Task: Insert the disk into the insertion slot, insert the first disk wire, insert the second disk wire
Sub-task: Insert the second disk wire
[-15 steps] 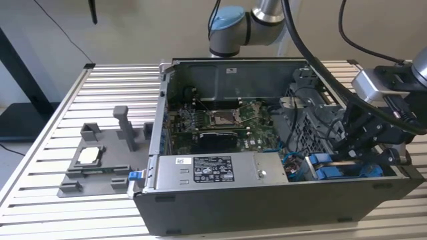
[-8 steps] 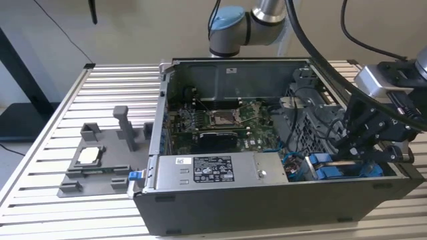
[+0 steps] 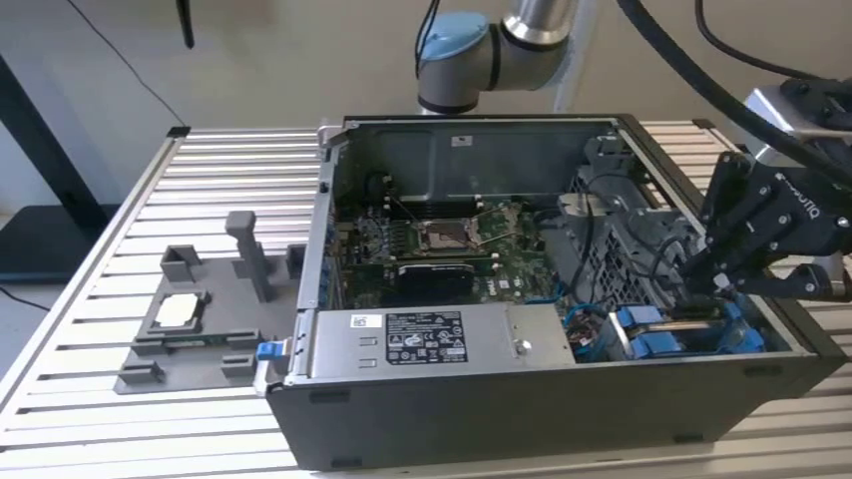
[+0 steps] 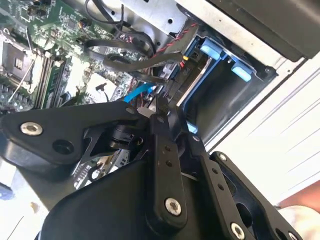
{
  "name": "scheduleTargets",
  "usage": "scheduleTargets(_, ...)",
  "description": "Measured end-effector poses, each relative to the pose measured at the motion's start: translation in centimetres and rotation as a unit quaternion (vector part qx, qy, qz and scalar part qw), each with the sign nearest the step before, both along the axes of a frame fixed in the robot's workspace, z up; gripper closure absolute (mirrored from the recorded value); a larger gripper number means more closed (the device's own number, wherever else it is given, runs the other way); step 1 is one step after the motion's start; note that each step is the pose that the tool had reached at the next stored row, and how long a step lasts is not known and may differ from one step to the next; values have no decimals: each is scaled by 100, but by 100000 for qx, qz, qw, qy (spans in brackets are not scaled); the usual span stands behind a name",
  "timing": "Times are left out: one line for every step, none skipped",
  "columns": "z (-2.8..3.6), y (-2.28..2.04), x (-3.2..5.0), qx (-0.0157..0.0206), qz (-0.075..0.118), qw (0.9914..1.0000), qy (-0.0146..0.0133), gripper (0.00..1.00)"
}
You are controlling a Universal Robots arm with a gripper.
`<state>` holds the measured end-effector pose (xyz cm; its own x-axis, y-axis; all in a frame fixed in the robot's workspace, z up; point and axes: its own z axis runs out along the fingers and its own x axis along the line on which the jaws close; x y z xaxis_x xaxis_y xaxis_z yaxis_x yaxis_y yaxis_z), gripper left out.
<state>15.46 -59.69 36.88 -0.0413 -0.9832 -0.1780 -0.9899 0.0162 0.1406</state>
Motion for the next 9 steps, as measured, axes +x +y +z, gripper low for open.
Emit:
scheduleTargets(26,0,0,-1,0,100000,-1,76)
scheduleTargets(58,0,0,11,-2,100000,0,76)
scheduleTargets(84,0,0,-3,-1,100000,-2,76)
scheduleTargets(106,0,0,5,-1,100000,1,76)
scheduleTargets(120,0,0,0,1,100000,0,76)
scheduleTargets(125,0,0,8,0,100000,1,76)
scheduleTargets(125,0,0,9,0,100000,0,76)
scheduleTargets(125,0,0,12,-1,100000,1,76)
scheduleTargets(126,0,0,4,0,100000,1,76)
